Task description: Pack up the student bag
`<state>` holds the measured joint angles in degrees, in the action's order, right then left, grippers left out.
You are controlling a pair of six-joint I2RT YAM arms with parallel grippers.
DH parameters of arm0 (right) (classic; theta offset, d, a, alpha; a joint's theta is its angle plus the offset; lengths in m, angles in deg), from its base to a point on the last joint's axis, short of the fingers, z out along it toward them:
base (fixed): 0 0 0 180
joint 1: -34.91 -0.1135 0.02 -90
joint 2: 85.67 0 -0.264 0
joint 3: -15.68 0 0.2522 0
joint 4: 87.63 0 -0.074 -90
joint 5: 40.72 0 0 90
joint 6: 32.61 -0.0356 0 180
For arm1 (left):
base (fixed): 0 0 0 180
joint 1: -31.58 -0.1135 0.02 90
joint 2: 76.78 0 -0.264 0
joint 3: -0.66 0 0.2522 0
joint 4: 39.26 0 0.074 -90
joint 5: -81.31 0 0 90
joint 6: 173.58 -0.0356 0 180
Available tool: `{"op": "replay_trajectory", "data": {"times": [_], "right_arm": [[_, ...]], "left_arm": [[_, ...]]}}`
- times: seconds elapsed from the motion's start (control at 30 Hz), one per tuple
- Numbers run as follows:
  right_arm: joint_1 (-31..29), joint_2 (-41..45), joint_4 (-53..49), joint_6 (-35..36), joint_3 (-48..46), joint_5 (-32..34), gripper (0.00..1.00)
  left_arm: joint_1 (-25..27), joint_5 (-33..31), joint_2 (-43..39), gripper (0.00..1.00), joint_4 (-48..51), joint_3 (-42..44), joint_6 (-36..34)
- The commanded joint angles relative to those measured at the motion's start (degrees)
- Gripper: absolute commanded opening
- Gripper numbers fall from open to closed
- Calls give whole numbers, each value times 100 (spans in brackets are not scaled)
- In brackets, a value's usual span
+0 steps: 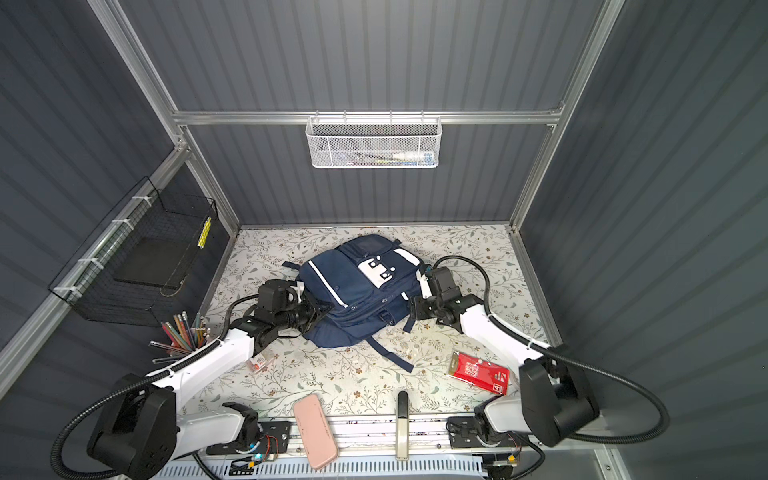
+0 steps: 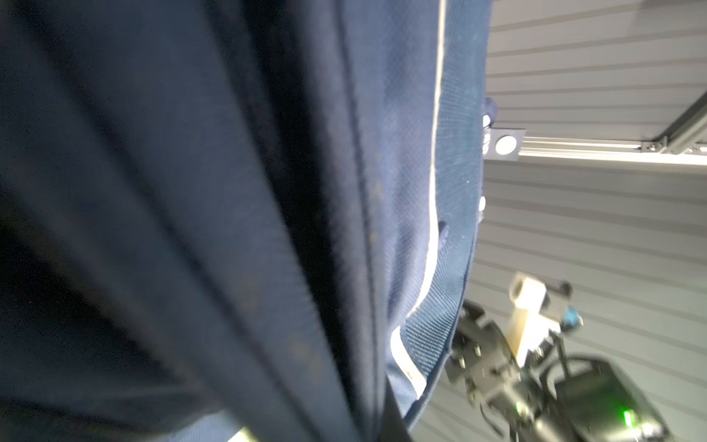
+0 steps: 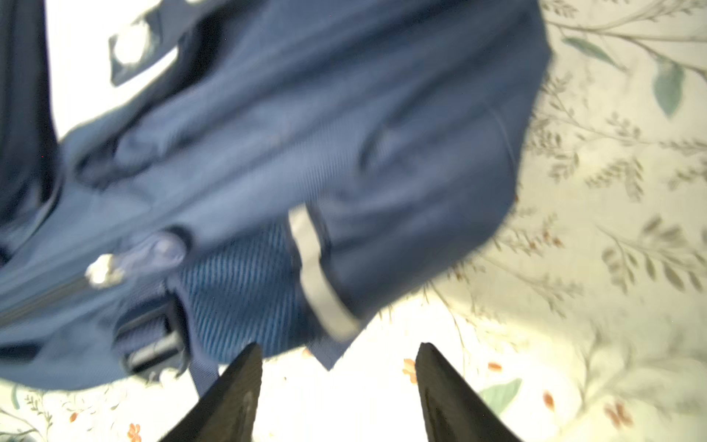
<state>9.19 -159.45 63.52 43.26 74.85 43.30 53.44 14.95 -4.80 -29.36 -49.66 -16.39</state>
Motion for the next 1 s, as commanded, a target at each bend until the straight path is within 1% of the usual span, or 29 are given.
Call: {"op": "replay_trajectory", "data": {"times": [0.0, 0.03, 0.1, 0.13, 0.17, 0.23, 0.3, 0.33, 0.43, 0.5, 0.6, 0.67, 0.7, 0.77, 0.8, 0.83, 0.87, 0.9, 0.93, 0.97], "right_arm": [[-126, 756, 225, -152, -11, 244, 72], [-130, 863, 301, -249, 23, 150, 74], [-217, 866, 552, -566, 168, -145, 81], [-304, 747, 585, -624, 282, -209, 83], [-409, 524, 457, -655, 528, -220, 84], [-587, 18, 98, -652, 1052, -218, 84], [-813, -458, 34, -604, 1420, -121, 84], [-879, -654, -2, -591, 1561, -174, 83], [-1085, -1346, -238, -636, 2089, -431, 79], [-1238, -1682, -263, -632, 2303, -584, 78], [-1369, -2015, -291, -753, 2496, -635, 72], [-1393, -2209, -254, -905, 2563, -635, 66], [-1392, -2282, -254, -968, 2604, -580, 60], [-1392, -2448, -190, -1082, 2658, -478, 33], [-1392, -2483, -89, -1149, 2665, -503, 23], [-1400, -2522, -16, -1240, 2673, -533, 16], [-1414, -2526, 71, -1304, 2681, -596, 15], [-1418, -2519, 168, -1342, 2678, -639, 17], [-1427, -2501, 298, -1398, 2663, -658, 25], [-1428, -2514, 421, -1463, 2664, -686, 50]], "left_arm": [[-77, -109, 57, 12, -105, -263, -317], [-77, -174, 32, 20, -72, -271, -344], [-79, -335, -8, 46, 85, -343, -429], [-78, -383, -22, 53, 167, -389, -479], [-79, -432, -48, 57, 253, -429, -497], [-80, -431, -113, 60, 261, -443, -494], [-78, -435, -223, 61, 344, -423, -465], [-77, -612, -302, 61, 375, -410, -415], [-77, -585, -617, 61, 255, -270, -35], [-77, -632, -895, 62, 595, -304, -29], [-77, -680, -1201, 62, 1212, -389, -189], [-76, -654, -1356, 62, 1371, -324, -184], [-77, -637, -1408, 62, 1378, -289, -166], [-77, -632, -1514, 62, 1347, -191, -75], [-71, -620, -1552, 62, 1275, -148, -16], [-64, -596, -1588, 62, 1150, -99, 41], [-47, -597, -1609, 61, 1058, -51, 99], [-30, -597, -1613, 61, 1002, -35, 132], [19, -602, -1596, 60, 941, -34, 144], [97, -649, -1576, 59, 918, -44, 135]]}}
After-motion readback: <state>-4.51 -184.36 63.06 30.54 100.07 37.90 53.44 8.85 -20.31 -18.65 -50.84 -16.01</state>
